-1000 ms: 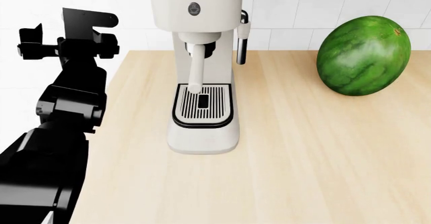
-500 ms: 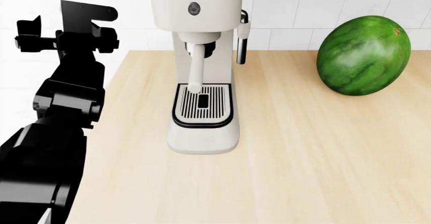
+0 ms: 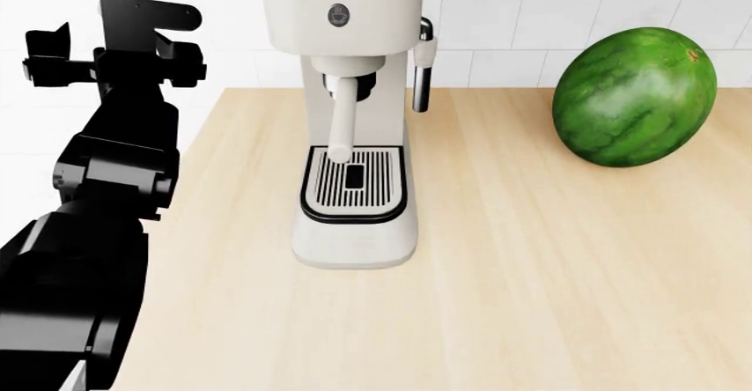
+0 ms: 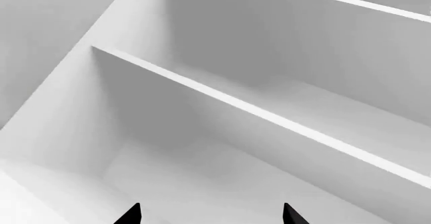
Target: Pick the egg from the counter and place it in the cabinet.
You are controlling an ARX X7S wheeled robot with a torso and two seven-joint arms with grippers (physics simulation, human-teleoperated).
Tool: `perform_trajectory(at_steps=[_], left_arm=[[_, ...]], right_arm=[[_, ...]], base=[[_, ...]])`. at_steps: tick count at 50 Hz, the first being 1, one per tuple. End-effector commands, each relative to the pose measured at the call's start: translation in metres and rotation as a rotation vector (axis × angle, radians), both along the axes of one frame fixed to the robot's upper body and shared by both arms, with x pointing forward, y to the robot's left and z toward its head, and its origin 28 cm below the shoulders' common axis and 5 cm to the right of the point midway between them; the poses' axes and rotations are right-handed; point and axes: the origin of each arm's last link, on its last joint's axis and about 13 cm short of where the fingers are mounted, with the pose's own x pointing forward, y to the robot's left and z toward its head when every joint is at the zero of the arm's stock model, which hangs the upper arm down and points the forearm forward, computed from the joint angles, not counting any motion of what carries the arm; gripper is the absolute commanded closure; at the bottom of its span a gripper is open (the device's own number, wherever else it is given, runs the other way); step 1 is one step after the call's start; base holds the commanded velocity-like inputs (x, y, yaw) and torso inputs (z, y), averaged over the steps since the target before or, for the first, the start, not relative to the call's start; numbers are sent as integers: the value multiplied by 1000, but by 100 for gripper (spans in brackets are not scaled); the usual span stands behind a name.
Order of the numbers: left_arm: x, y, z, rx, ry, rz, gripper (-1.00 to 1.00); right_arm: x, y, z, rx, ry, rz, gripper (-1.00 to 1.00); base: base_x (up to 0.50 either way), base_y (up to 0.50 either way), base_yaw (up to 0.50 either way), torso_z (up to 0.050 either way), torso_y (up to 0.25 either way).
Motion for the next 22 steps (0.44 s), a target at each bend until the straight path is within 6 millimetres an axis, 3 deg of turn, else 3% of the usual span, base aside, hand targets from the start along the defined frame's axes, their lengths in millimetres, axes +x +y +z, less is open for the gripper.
perform_trajectory(at_steps=[1, 8, 22], left_arm=[[0, 0, 0, 7, 0, -8, -100], [0, -2, -1, 14, 1, -15, -100], [0, -3, -4, 25, 10, -17, -100]], right_arm=[[-44, 9, -18, 20, -133, 198, -100], [-47, 19, -10, 21, -134, 269, -100], [-46, 19, -10, 23, -128, 280, -100]], base=[[0, 0, 0, 0, 0], [0, 0, 0, 0, 0], [0, 0, 0, 0, 0]])
